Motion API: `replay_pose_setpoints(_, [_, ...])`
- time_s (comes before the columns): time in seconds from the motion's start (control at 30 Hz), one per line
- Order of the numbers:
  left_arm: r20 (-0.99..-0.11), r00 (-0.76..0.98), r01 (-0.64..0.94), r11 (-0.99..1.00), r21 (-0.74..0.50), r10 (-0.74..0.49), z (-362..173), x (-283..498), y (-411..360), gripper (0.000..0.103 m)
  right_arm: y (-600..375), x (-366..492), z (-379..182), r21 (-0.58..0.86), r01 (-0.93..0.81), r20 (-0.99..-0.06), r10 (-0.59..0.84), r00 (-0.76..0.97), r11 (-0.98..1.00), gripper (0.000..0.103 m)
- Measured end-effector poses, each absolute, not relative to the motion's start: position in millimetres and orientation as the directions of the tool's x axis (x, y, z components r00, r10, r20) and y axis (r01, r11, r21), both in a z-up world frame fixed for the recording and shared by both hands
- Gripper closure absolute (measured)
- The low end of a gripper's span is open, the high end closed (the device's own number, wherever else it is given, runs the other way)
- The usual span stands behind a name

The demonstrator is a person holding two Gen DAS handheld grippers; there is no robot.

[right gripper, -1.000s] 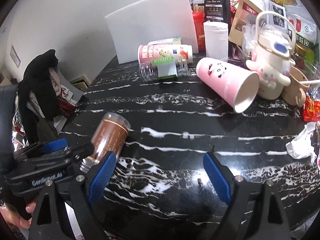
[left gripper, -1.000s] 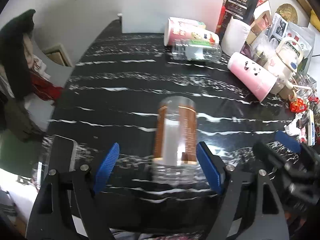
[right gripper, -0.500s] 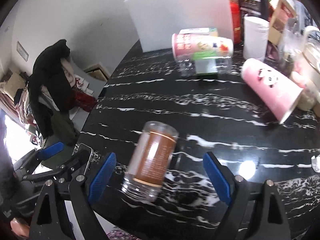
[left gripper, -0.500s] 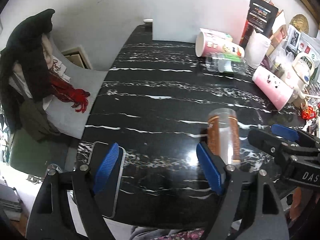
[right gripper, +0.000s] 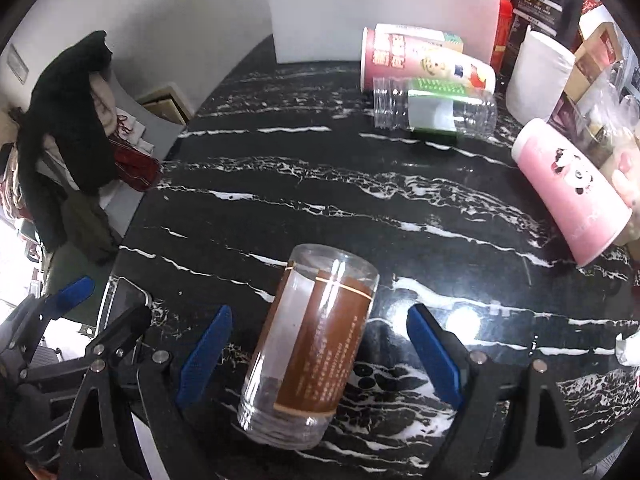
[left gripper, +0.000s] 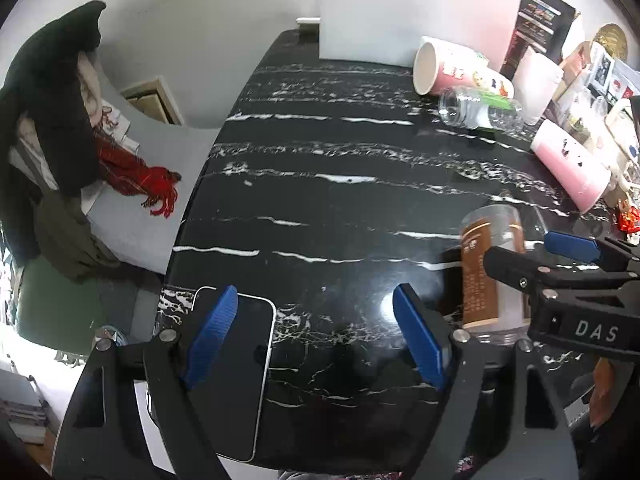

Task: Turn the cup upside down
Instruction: 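Close the right gripper on the jar while the left gripper opens and releases it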

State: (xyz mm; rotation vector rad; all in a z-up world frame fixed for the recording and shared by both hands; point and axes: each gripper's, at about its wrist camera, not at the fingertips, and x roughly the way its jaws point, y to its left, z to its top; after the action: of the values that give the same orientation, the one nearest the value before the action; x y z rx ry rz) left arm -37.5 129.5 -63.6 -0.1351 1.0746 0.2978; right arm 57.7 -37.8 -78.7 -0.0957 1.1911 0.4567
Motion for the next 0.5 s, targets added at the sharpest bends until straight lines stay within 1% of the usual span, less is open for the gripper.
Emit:
replay_pose_setpoints(0.23, [-0.887,0.422,-0.324,0.945,0.048,0.19,-77.1,-38.5,141.9,0.024,-22.1,61.6,-96.1,0.121,-0.383,-0.934,0.236,0.27,0.916,0.014])
replay_pose_setpoints(0.5, [-0.901,0.394,-0.332,0.942,0.047,0.184,-90.3,-39.6,148.2,0.024,-16.2,68.7,-115.0,0.114,-0.38,-0.949,0.214,0.233,0.918,0.014])
